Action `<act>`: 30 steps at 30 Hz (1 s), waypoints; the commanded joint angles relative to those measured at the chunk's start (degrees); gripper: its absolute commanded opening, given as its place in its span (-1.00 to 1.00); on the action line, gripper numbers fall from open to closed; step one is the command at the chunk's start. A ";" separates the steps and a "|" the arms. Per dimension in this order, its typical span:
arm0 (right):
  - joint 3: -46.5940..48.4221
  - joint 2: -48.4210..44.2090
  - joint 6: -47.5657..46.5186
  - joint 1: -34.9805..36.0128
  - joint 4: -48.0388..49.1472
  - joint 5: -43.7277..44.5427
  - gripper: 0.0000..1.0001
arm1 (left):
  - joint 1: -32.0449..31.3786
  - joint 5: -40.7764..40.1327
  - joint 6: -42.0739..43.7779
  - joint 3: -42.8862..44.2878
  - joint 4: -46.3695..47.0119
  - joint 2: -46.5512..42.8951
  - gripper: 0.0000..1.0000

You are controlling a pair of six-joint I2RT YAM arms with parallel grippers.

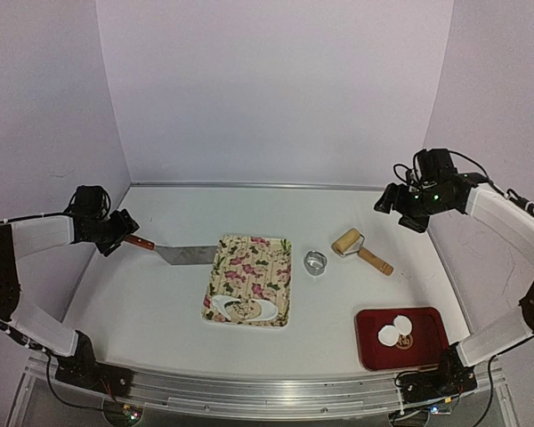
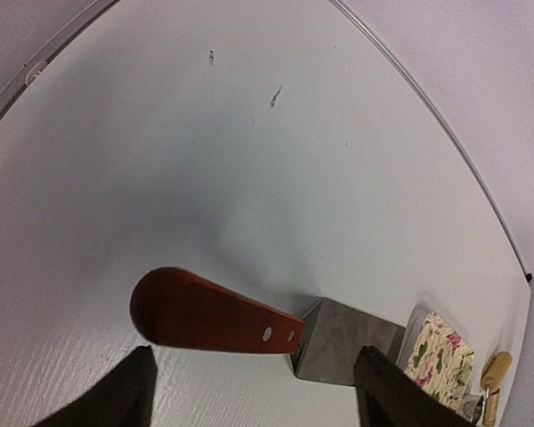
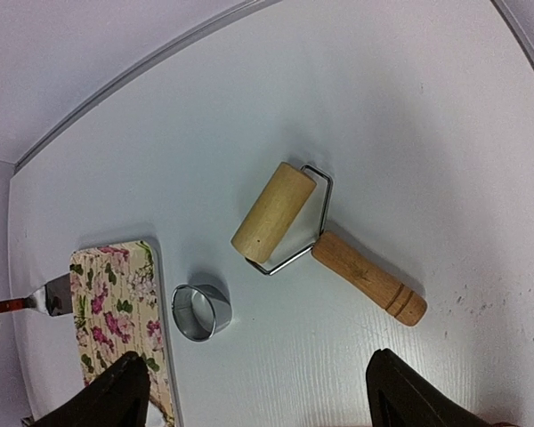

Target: Roll out the dumpling wrappers from the dough

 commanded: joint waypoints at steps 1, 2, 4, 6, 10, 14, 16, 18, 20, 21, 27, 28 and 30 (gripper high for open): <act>0.13 -1.96 -2.27 -0.25 2.03 3.87 0.77 | -0.03 -6.57 -0.83 0.83 -3.59 -5.25 0.79; 0.18 -2.03 -2.69 -0.23 2.02 4.64 0.81 | -0.03 -7.42 -0.90 1.10 -4.61 -6.17 0.85; 0.60 -2.22 -3.51 -0.24 1.95 6.14 0.85 | -0.03 -10.06 -0.74 1.84 -6.44 -7.90 0.93; 0.88 -2.94 -4.35 -0.23 1.93 8.34 0.87 | -0.03 -11.58 -0.21 2.78 -8.07 -9.81 0.96; 1.69 -5.92 -7.83 -0.24 2.23 14.05 0.88 | -0.05 -15.09 3.08 5.80 -10.25 -14.79 0.99; -0.21 -12.07 -13.85 -0.23 5.43 19.08 0.89 | -0.12 -15.31 9.72 8.42 -8.11 -21.77 0.99; -3.37 -16.30 -17.24 -0.28 9.32 20.07 0.89 | -0.12 -14.82 12.53 8.74 -6.91 -25.92 0.99; -7.39 -21.61 -20.17 -0.24 14.38 20.40 0.90 | -0.12 -14.73 14.73 8.93 -6.96 -28.67 0.99; -12.25 -25.72 -22.38 -0.23 18.22 20.46 0.95 | -0.12 -14.97 15.62 8.84 -8.14 -30.27 0.99; -14.23 -27.74 -23.04 -0.23 19.70 20.53 0.96 | -0.12 -15.04 15.85 8.78 -9.03 -30.86 0.99; -20.33 -33.05 -22.71 -0.28 21.01 20.54 0.97 | -0.12 -14.47 15.75 7.38 -11.79 -32.02 0.99; -21.02 -33.44 -22.35 -0.26 21.01 20.53 0.97 | -0.12 -14.37 15.70 7.21 -11.79 -32.17 0.99; -21.88 -34.09 -21.81 -0.27 21.01 20.73 0.96 | -0.12 -13.91 15.82 6.88 -11.72 -32.38 0.99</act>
